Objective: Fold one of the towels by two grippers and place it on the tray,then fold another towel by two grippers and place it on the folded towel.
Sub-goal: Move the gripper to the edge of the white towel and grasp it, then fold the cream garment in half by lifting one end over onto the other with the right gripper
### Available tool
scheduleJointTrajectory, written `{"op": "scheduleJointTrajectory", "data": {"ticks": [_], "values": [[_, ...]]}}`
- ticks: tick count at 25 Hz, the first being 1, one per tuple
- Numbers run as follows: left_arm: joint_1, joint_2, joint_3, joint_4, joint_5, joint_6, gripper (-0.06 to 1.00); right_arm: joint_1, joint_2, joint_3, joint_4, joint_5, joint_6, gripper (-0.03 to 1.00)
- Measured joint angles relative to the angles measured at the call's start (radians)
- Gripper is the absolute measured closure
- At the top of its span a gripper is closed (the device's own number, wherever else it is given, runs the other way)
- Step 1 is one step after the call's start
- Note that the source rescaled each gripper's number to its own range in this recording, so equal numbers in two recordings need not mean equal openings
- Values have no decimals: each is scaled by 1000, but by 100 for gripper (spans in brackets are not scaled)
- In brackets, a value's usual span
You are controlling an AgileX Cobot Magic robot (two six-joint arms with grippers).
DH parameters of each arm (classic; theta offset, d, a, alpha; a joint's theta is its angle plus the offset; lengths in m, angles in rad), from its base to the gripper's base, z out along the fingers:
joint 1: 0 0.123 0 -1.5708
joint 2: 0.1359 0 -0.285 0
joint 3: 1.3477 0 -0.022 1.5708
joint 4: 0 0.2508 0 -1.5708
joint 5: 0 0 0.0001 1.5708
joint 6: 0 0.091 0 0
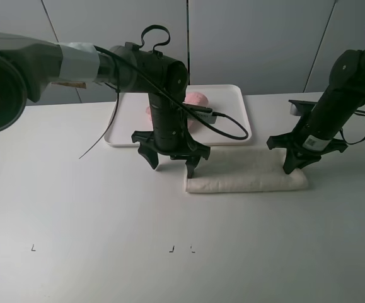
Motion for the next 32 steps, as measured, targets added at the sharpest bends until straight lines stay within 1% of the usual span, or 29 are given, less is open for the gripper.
{"op": "scheduleJointTrajectory", "data": {"ticks": [5,13,16,19,25,28,32], "values": [[0,0,0,0,12,2,-6,0,2,0,15,17,-17,95],[0,0,0,0,19,2,-6,0,-85,0,30,89,-20,95],[0,0,0,2,19,4,-6,0,-118,0,60,115,-18,95],[0,0,0,2,21,4,-6,0,-148,0,133,140,-20,95],[0,0,0,4,25,4,-6,2,-170,0,413,197,-146,95],[0,0,0,4,26,4,-6,37,-170,0,498,203,-196,95],[0,0,0,4,29,26,-6,99,-170,0,572,190,-245,95]]}}
